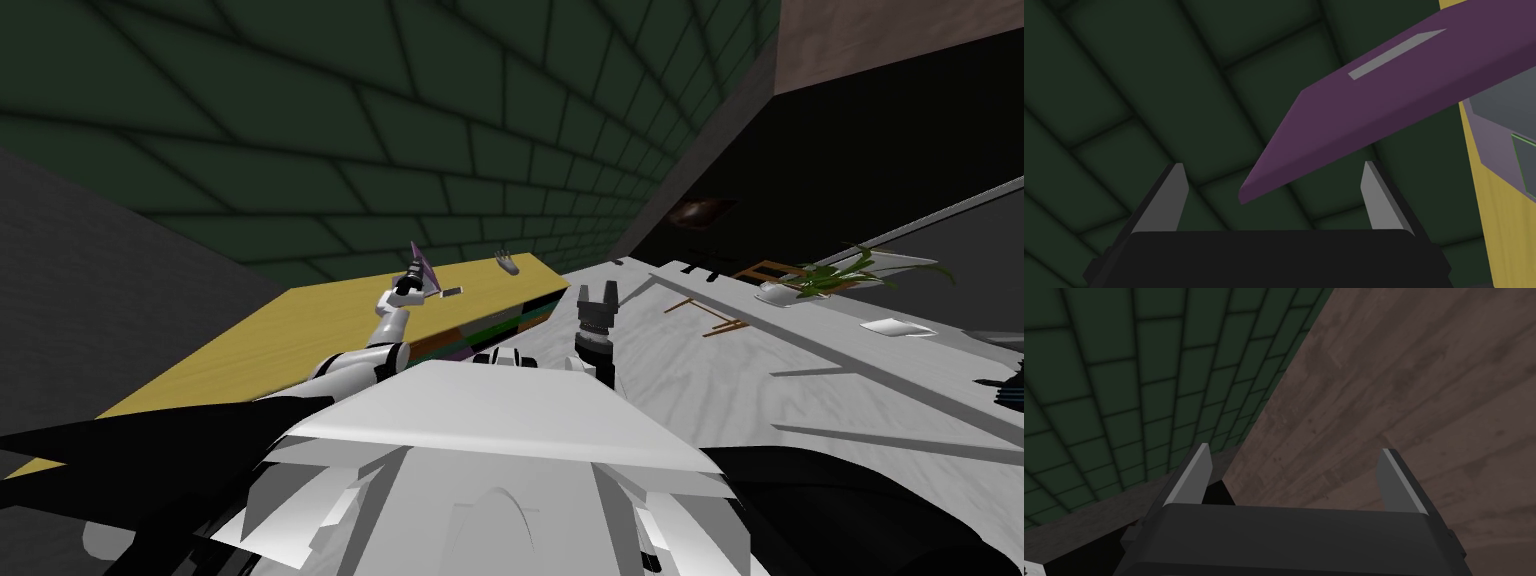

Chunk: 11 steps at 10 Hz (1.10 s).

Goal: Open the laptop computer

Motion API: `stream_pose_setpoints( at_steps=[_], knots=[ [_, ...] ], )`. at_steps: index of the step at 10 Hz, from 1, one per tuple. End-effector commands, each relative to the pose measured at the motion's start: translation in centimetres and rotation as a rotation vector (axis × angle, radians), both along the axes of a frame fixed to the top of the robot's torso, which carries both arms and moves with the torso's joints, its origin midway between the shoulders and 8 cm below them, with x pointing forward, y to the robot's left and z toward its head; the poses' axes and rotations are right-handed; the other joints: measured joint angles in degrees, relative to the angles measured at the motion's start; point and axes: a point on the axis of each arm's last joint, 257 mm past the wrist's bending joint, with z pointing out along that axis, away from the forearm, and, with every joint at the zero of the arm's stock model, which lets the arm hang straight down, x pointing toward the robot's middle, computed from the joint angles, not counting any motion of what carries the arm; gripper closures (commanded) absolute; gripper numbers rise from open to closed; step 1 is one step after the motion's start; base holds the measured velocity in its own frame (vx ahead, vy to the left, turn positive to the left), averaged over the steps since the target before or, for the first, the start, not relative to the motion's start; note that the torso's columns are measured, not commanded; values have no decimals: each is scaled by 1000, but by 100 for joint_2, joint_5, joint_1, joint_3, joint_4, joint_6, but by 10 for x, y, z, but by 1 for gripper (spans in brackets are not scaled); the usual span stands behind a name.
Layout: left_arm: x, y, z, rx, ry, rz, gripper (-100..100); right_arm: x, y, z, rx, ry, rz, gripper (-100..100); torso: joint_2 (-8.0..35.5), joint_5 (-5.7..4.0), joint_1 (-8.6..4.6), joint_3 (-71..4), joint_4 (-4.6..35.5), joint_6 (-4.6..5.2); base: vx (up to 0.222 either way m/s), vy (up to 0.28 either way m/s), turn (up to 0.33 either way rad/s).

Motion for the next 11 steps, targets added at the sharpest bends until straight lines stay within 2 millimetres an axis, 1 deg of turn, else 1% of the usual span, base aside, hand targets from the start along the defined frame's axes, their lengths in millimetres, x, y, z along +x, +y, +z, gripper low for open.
stream_pose_setpoints(
  at_steps=[1, 2, 3, 4, 5, 6, 7, 8, 9, 10, 11],
  knots=[
    [2, 18, -1, 0, 4, 0, -100, 0, 0, 0, 0, 0, 0, 0, 1, -2, -5, 0, 1, -1, 5, -67, 12],
    [0, 20, -8, -6, 16, 5, -100, 0, 0, 0, 0, 0, 0, 0, 4, 0, 0, 2, 1, -2, 3, -34, -1],
    [8, 22, 16, 4, -33, -18, -100, 0, 0, 0, 0, 0, 0, 0, 5, 3, 12, 3, 2, -1, 9, -67, 17],
    [4, 32, 14, 11, -19, -5, -100, 0, 0, 0, 0, 0, 0, 0, 2, 0, 0, 1, 2, -1, 11, -69, 16],
    [1, 37, -1, -2, 8, 7, -100, 0, 0, 0, 0, 0, 0, 0, 1, -1, 0, 0, 0, -2, 5, -27, 1],
    [-1, 39, -6, -6, 17, 12, -100, 0, 0, 0, 0, 0, 0, 0, 2, 4, 14, 1, 0, -2, 0, 0, 0],
    [1, 54, 13, 7, -12, 9, -100, 0, 0, 0, 0, 0, 0, 0, 3, 7, 20, 2, 1, -1, 14, -44, 17],
    [-3, 59, 2, -1, 7, 21, -100, 0, 0, 0, 0, 0, 0, 0, 0, 0, -1, 0, 1, -2, 7, -58, 22],
    [-5, 61, -3, -6, 16, 25, -100, 0, 0, 0, 0, 0, 0, 0, 2, -2, -8, 1, 0, 0, -2, -34, -2],
    [-2, 72, 26, 13, -31, 16, -100, 0, 0, 0, 0, 0, 0, 0, 4, 0, 2, 3, 1, 0, 2, -61, 17],
    [-4, 75, 25, 14, -25, 22, -100, 0, 0, 0, 0, 0, 0, 0, 4, -2, -3, 2, 2, -1, 8, -61, 16]
  ],
)
